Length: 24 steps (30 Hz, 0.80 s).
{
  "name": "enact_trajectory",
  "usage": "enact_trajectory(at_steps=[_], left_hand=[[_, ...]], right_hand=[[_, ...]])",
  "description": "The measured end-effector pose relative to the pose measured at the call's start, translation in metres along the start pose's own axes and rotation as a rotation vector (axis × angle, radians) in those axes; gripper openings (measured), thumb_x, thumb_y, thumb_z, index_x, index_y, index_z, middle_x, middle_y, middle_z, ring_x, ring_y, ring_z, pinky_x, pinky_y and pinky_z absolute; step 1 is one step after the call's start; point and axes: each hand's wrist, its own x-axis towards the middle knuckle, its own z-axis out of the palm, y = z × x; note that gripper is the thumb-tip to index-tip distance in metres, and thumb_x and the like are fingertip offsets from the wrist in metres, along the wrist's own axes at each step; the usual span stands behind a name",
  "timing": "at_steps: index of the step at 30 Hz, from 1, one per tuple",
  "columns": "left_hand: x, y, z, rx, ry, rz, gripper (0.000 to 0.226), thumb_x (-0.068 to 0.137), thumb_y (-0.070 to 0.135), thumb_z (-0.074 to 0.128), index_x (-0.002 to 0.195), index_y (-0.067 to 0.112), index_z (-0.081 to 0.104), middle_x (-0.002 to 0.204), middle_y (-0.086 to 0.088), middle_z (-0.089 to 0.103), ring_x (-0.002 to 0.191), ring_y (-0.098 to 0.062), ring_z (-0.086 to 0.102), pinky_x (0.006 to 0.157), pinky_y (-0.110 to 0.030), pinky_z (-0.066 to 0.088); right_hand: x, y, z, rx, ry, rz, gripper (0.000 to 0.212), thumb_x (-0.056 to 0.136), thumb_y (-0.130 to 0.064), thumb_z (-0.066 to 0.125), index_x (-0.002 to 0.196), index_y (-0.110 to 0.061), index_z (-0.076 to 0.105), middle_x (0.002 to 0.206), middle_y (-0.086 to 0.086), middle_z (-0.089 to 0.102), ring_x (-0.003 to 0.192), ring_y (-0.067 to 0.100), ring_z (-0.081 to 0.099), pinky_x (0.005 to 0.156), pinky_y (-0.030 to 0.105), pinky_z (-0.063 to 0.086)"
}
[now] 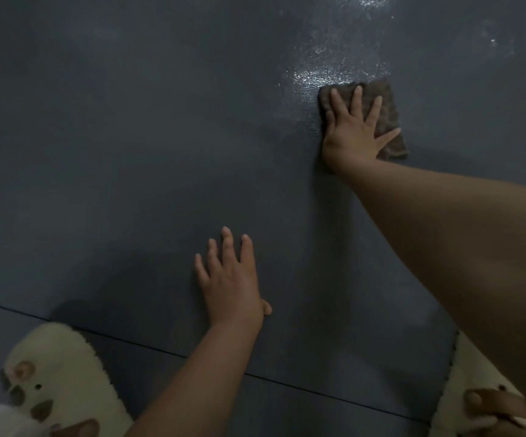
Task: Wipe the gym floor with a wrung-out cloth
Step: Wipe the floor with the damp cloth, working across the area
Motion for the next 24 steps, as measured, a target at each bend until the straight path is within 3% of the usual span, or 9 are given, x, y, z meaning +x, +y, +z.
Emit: enact_trajectory(at_steps=[5, 11, 14, 17, 20, 24], left_hand=[[-0.001, -0.003, -0.001, 0.004, -0.005, 0.019, 0.119, 0.071, 0.051, 0.073, 0.149, 0.022, -0.011, 0.156, -0.009, -0.021, 0.145, -0.031, -0.011, 0.115, -0.049, -0.005], [0.001, -0.005, -0.003, 0.006, 0.003, 0.035, 0.116, 0.071, 0.050, 0.074, 0.150, 0.022, -0.006, 0.157, -0.008, -0.017, 0.145, -0.031, -0.007, 0.115, -0.048, -0.005], [0.002, -0.015, -0.001, 0.041, 0.013, 0.093, 0.114, 0.072, 0.060, 0.068, 0.150, 0.025, -0.007, 0.157, -0.006, -0.017, 0.144, -0.030, -0.005, 0.114, -0.050, -0.007], [0.005, -0.029, -0.003, 0.040, 0.039, 0.152, 0.105, 0.074, 0.064, 0.061, 0.150, 0.031, -0.004, 0.158, -0.001, -0.011, 0.144, -0.025, 0.002, 0.115, -0.048, -0.004], [0.014, -0.050, -0.016, -0.002, 0.116, 0.140, 0.094, 0.079, 0.061, 0.058, 0.150, 0.033, 0.004, 0.158, 0.003, -0.001, 0.143, -0.020, 0.007, 0.117, -0.043, 0.000], [0.024, -0.081, -0.028, -0.033, 0.079, -0.144, 0.104, 0.077, 0.061, 0.061, 0.150, 0.028, -0.004, 0.157, -0.012, -0.009, 0.145, -0.032, 0.000, 0.116, -0.048, 0.005]], right_hand=[[-0.001, -0.026, 0.006, -0.039, -0.028, -0.155, 0.046, 0.102, -0.042, 0.021, 0.147, -0.044, 0.016, 0.159, -0.010, -0.002, 0.146, 0.023, -0.012, 0.105, 0.068, -0.009], [-0.073, -0.091, 0.053, -0.291, -0.236, -0.834, 0.046, 0.102, -0.043, 0.021, 0.147, -0.045, 0.015, 0.159, -0.009, -0.002, 0.146, 0.025, -0.011, 0.108, 0.064, -0.009], [-0.078, -0.092, 0.063, -0.410, -0.237, -1.001, 0.046, 0.102, -0.044, 0.020, 0.147, -0.047, 0.011, 0.159, -0.009, -0.004, 0.146, 0.023, -0.013, 0.111, 0.060, -0.009], [-0.056, -0.084, 0.052, -0.413, -0.189, -1.013, 0.046, 0.101, -0.044, 0.025, 0.146, -0.047, 0.016, 0.159, -0.010, 0.002, 0.147, 0.019, -0.005, 0.115, 0.048, -0.004], [-0.032, -0.080, 0.038, -0.365, -0.135, -0.863, 0.047, 0.100, -0.045, 0.028, 0.146, -0.045, 0.019, 0.159, -0.008, 0.003, 0.147, 0.019, -0.002, 0.115, 0.047, -0.001], [-0.006, -0.078, 0.026, -0.244, -0.035, -0.505, 0.051, 0.100, -0.047, 0.024, 0.149, -0.039, 0.013, 0.160, -0.002, -0.002, 0.147, 0.022, -0.006, 0.113, 0.058, -0.004]])
